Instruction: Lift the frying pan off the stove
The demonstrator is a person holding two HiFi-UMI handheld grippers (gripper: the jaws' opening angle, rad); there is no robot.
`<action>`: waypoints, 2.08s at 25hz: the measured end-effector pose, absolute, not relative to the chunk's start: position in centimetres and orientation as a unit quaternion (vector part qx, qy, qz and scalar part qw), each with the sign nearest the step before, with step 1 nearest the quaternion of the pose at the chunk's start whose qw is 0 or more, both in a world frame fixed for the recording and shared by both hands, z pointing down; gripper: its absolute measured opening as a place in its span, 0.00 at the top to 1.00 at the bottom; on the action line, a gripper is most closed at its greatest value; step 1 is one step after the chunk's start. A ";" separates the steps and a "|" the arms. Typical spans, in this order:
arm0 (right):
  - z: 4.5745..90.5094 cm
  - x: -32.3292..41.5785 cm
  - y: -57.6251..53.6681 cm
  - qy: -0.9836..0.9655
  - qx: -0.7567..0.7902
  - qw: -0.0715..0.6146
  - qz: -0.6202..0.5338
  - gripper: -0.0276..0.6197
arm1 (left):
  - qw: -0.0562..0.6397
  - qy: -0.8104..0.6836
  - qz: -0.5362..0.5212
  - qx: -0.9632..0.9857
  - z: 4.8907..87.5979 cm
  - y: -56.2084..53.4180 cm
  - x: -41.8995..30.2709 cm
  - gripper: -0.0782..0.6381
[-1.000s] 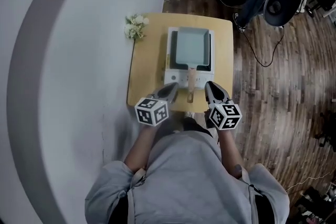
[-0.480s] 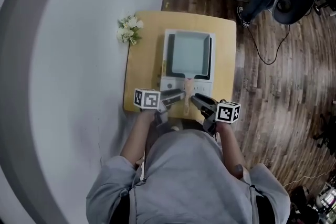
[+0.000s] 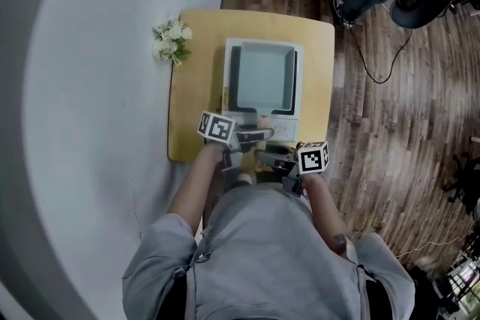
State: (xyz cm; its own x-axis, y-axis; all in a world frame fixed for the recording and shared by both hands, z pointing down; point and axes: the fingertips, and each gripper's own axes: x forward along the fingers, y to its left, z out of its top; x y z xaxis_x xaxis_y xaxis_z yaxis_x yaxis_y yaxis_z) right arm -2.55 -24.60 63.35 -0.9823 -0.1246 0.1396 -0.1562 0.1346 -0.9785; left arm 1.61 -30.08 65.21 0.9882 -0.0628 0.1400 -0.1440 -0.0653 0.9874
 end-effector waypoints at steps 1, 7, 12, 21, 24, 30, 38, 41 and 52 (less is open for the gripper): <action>63.4 -2.7 -24.6 -0.752 0.089 0.014 0.653 0.69 | 0.684 -0.069 0.030 0.726 65.4 -30.3 1.9 0.63; 63.8 -3.0 -24.4 -0.741 0.085 0.019 0.666 0.75 | 0.698 -0.047 0.020 0.714 65.3 -30.7 2.9 0.68; 64.5 -2.9 -24.3 -0.733 0.099 0.012 0.673 0.78 | 0.708 -0.046 0.012 0.705 65.6 -30.4 3.0 0.71; 64.3 -2.9 -23.8 -0.755 0.102 0.025 0.648 0.77 | 0.685 -0.049 0.017 0.727 65.1 -29.9 3.0 0.72; 64.0 -3.0 -23.8 -0.761 0.100 0.017 0.641 0.78 | 0.676 -0.054 0.015 0.735 64.6 -29.9 2.6 0.72; 62.3 -3.8 -22.8 -0.785 0.090 0.016 0.612 0.78 | 0.643 -0.071 0.019 0.762 62.5 -29.1 1.8 0.72; 59.6 -5.0 -19.3 -0.810 0.080 0.006 0.581 0.78 | 0.606 -0.090 0.019 0.790 59.5 -25.7 0.4 0.72; 58.7 -5.5 -17.5 -0.817 0.076 0.004 0.571 0.78 | 0.597 -0.091 0.015 0.797 58.4 -23.9 0.0 0.72; 56.4 -8.0 -8.2 -0.847 0.056 0.010 0.528 0.78 | 0.552 -0.112 0.016 0.826 55.4 -14.7 -2.7 0.72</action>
State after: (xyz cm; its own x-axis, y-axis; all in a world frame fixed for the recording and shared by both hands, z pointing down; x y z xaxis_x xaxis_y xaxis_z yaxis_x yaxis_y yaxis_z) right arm -8.00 -8.16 56.39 -0.9936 -0.0834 0.0758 -0.1047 0.4354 -0.8941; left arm -2.65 -14.72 55.43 0.9742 -0.1684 0.1503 -0.2033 -0.3657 0.9083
